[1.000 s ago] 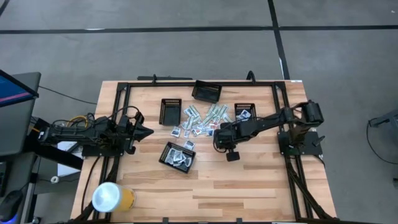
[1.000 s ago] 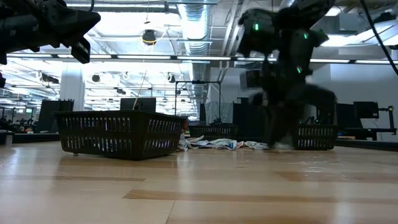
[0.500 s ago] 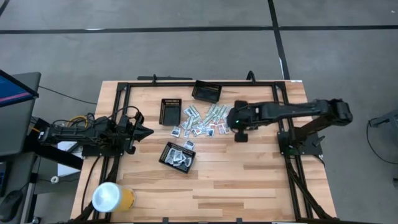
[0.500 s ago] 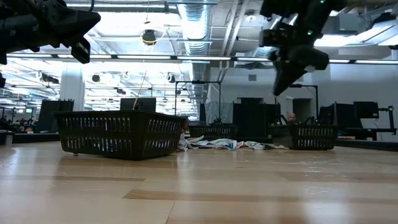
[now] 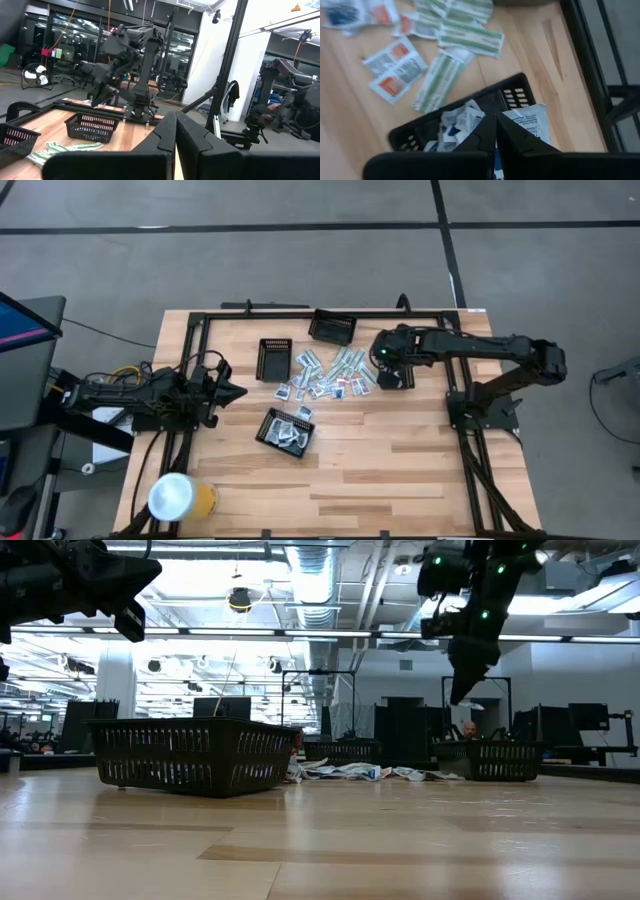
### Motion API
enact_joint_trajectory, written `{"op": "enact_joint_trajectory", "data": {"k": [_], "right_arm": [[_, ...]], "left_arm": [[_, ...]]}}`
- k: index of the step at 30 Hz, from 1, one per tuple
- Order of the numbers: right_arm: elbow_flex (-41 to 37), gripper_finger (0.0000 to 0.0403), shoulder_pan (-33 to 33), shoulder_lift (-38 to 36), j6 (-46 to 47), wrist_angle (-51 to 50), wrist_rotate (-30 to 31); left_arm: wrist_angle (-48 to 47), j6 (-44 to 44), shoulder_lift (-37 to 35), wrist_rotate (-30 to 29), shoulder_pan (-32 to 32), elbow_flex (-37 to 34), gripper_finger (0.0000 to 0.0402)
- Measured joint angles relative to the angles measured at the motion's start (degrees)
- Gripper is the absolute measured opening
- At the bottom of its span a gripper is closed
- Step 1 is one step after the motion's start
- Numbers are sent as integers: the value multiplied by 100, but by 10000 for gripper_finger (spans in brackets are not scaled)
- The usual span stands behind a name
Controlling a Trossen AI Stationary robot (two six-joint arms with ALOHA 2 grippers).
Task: Pick & Place First Aid Supplies
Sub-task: Put the white alcohol pad into the right black bin
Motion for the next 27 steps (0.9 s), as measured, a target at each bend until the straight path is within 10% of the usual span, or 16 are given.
{"op": "enact_joint_trajectory", "data": {"k": [27], "right_arm": [[-47,6,-260,623,452,-44,-6]], "left_arm": [[11,1,-1,1,0,0,8]]}}
